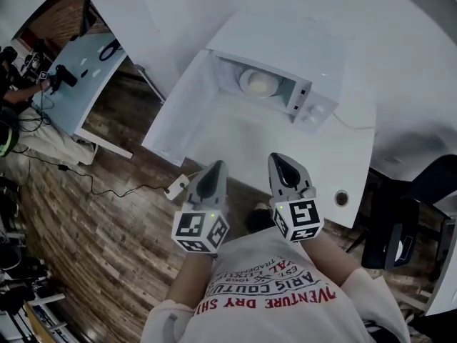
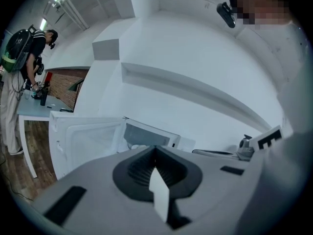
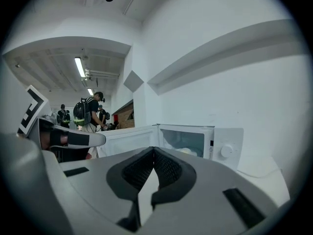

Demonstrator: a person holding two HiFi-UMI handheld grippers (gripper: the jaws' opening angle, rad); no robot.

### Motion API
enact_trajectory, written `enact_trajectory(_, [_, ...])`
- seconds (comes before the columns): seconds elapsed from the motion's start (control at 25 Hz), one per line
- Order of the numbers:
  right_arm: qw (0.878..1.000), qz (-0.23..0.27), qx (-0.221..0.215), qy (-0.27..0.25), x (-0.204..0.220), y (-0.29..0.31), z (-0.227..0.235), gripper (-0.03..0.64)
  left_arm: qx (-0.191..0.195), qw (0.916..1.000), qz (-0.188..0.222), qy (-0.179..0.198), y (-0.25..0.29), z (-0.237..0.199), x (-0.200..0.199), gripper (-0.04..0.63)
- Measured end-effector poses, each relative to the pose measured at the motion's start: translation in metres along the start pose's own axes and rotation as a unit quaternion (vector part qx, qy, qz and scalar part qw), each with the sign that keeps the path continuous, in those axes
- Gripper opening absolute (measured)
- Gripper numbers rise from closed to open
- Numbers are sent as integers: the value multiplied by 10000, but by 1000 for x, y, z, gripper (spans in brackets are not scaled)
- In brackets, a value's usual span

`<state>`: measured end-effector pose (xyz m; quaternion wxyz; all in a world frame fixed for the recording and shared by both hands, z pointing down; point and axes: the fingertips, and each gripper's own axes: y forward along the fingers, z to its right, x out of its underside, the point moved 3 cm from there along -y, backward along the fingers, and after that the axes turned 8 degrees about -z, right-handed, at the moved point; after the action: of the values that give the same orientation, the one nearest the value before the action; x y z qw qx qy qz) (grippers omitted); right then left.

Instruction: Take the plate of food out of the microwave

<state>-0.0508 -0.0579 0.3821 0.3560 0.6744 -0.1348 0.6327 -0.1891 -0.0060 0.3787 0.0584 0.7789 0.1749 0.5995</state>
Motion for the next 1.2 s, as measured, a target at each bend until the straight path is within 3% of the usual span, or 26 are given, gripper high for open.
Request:
enact_trajectory(0.36, [10000, 41, 47, 31, -33, 52, 67, 11, 69, 9999, -65, -74, 85, 0, -40, 8])
enact_trajectory(0.72, [9993, -181, 208, 241, -28, 93, 132, 11, 318, 9987, -382, -97, 162, 11, -38, 8])
enact_trajectory(1.2, [9956, -574, 589, 447, -7, 140, 165, 11, 701, 9931, -828, -446, 241, -16, -25, 8])
